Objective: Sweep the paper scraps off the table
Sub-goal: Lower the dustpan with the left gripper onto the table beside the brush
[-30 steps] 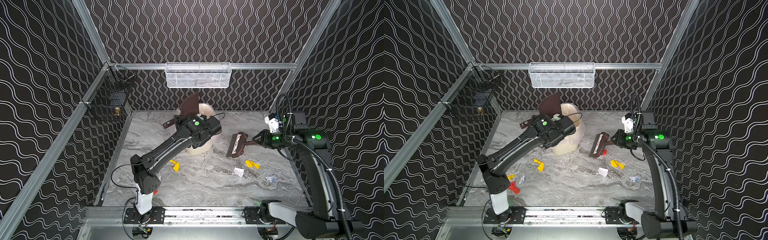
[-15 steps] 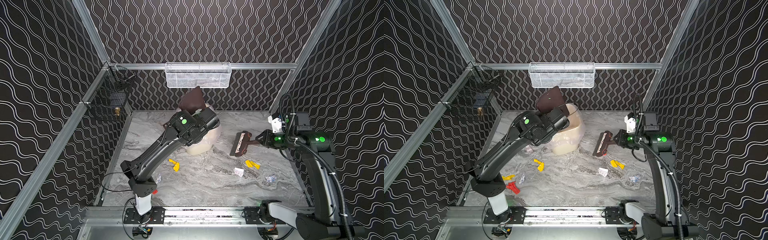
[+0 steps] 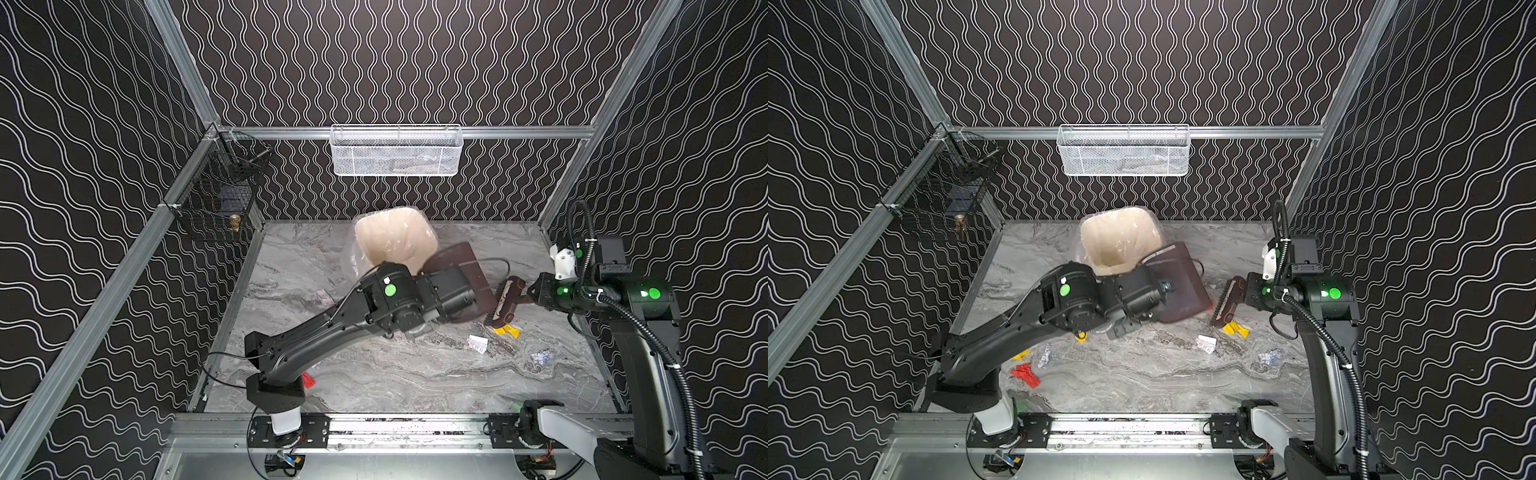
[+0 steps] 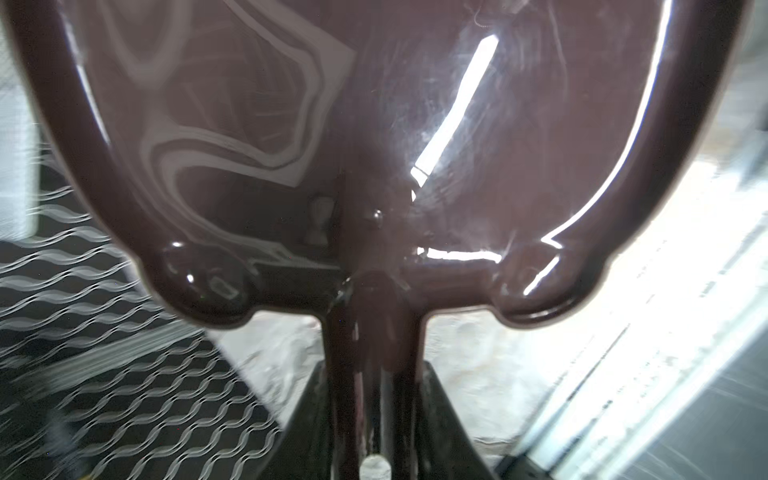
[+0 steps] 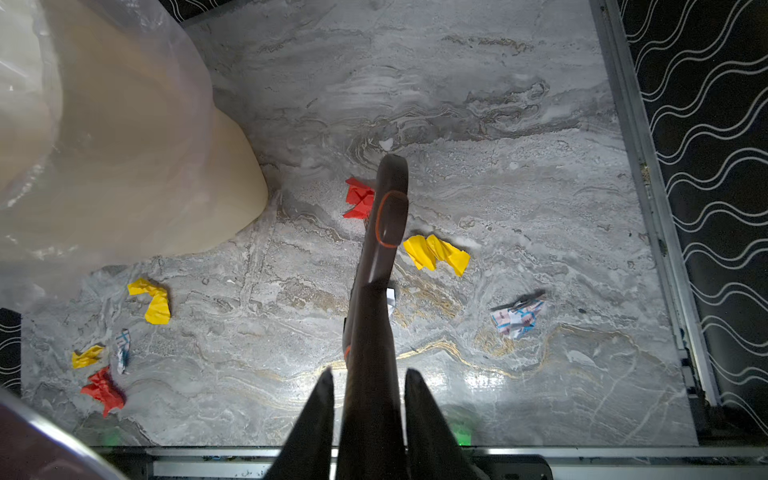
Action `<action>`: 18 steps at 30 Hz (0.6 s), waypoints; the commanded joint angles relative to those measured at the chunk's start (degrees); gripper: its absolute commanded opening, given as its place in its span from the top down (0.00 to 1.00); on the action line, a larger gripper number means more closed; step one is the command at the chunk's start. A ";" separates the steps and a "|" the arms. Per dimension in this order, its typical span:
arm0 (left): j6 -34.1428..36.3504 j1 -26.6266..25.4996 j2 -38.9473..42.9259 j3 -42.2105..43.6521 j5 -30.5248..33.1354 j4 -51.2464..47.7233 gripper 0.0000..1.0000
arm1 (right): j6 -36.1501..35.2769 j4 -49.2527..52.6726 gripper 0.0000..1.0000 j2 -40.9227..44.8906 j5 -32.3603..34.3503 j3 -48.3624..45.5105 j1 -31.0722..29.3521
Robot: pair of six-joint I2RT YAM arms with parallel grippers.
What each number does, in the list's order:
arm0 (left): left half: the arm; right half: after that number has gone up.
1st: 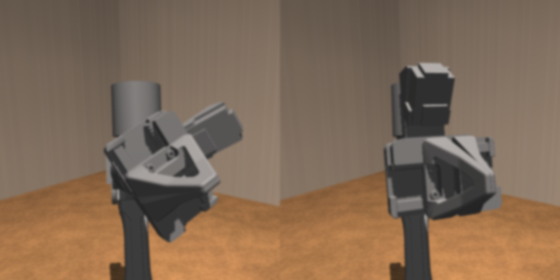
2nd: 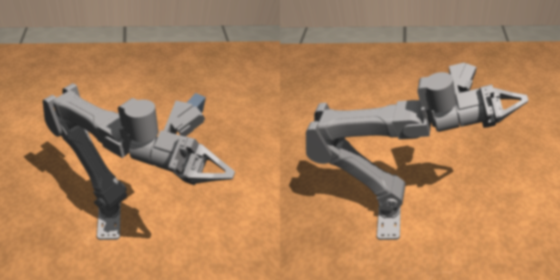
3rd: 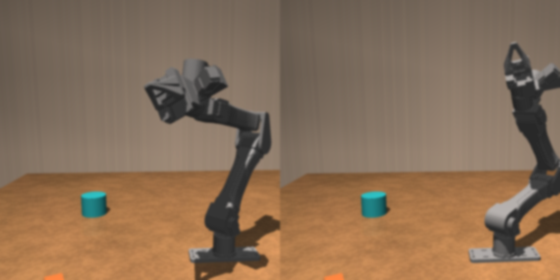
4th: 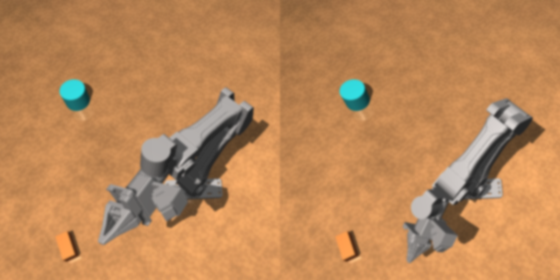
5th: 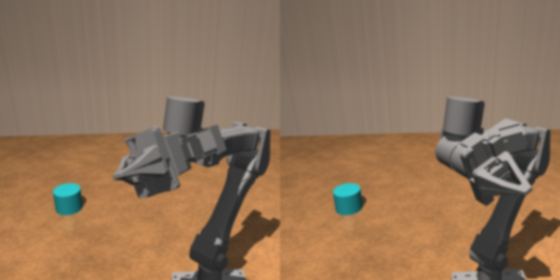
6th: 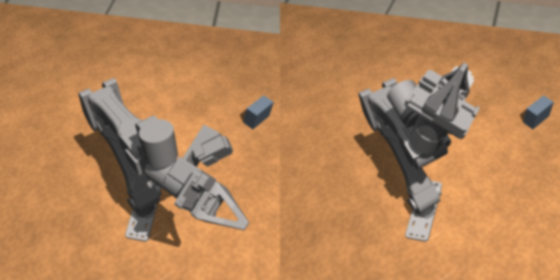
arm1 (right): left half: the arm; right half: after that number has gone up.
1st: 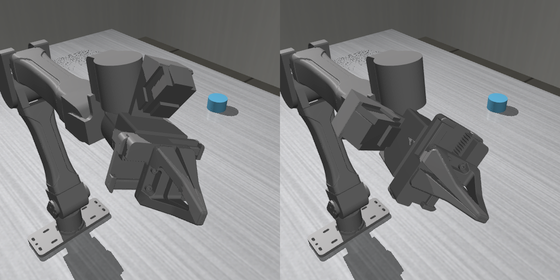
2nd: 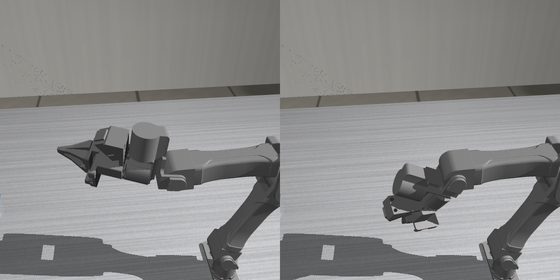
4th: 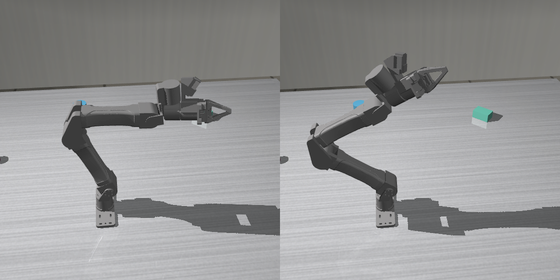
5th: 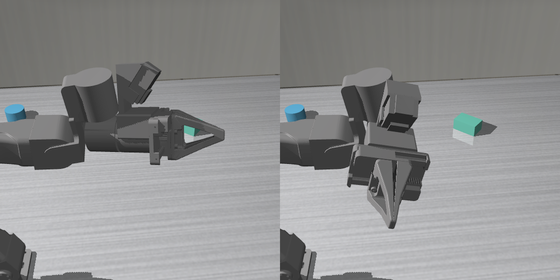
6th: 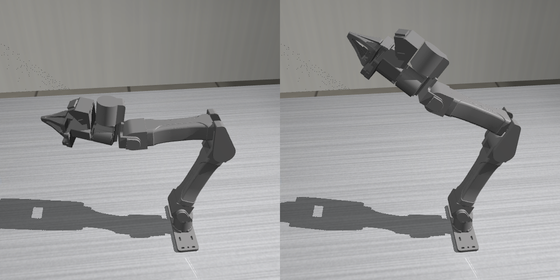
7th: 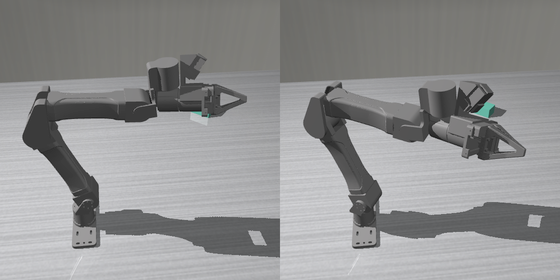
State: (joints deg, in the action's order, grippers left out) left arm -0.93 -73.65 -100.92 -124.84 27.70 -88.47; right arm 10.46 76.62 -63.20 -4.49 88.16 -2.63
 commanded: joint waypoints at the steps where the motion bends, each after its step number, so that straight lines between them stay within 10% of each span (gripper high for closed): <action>1: -4.66 -1.79 2.56 7.22 -9.58 5.19 1.00 | 0.81 1.49 1.00 -0.70 1.27 -0.18 -1.20; 18: -8.27 -2.13 4.39 37.95 -14.68 20.35 1.00 | 6.95 7.62 1.00 1.11 10.95 -10.06 -12.18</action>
State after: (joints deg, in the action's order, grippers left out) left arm -8.75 -75.96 -96.18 -88.66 14.26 -72.23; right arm 16.23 83.22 -62.24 4.21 78.52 -14.55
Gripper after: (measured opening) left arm 0.283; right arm 0.291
